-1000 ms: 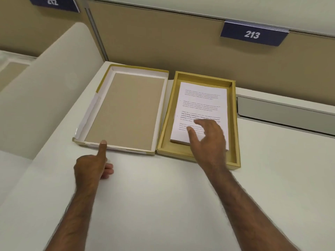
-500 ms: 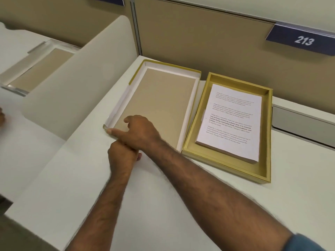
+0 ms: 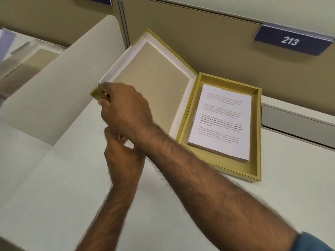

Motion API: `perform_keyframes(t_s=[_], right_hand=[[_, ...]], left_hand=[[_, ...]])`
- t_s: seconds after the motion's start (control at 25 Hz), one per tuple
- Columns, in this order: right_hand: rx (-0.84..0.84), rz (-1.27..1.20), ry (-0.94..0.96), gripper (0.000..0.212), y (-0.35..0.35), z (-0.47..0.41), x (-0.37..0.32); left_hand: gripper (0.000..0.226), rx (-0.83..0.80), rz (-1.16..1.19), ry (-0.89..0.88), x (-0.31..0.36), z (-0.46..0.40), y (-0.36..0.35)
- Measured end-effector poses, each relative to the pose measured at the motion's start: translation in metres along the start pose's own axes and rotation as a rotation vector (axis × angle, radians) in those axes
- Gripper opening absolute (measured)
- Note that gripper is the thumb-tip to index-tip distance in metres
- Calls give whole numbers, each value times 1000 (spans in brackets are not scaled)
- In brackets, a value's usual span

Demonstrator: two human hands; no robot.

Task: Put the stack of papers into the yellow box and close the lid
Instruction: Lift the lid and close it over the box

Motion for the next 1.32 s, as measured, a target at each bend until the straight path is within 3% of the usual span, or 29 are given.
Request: perform_keyframes(t_s=[0.12, 0.28, 0.36, 0.44, 0.68, 0.8, 0.92, 1.04, 1.16, 1.32], right_hand=[[220, -162, -77, 37, 55, -4, 8], [390, -339, -220, 36, 114, 6, 39], [431, -353, -278, 32, 138, 21, 61], [480, -424, -381, 36, 158, 41, 86], [599, -533, -804, 100, 191, 104, 167], [667, -613, -945, 81, 199, 136, 206], [706, -581, -1036, 70, 200, 163, 239], [729, -451, -1069, 76, 204, 184, 266], [612, -212, -1045, 81, 210, 198, 289], [491, -39, -1025, 68, 219, 209, 310]], left_hand=[[96, -145, -45, -42, 0, 12, -18], [91, -394, -200, -32, -16, 27, -59], [75, -455, -189, -67, -23, 31, -70], [60, -480, -145, -147, -29, 33, -74], [44, -496, -68, -387, -40, 46, -79], [39, -487, -75, -480, -44, 49, -83], [38, -488, -77, -368, -42, 44, -90], [41, -545, -93, -194, -38, 43, -99], [36, -578, -103, -58, -41, 45, -111], [29, -649, -66, -71, -33, 53, -121]])
Point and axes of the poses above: each hand's wrist, its own z-axis away from the middle knuckle, its own y-axis out of the back of the hand, x = y × z, the point moved 5 cm from there along -z, towards the middle knuckle, and after that the axes turned 14 degrees about x, right-handed, at the moved point
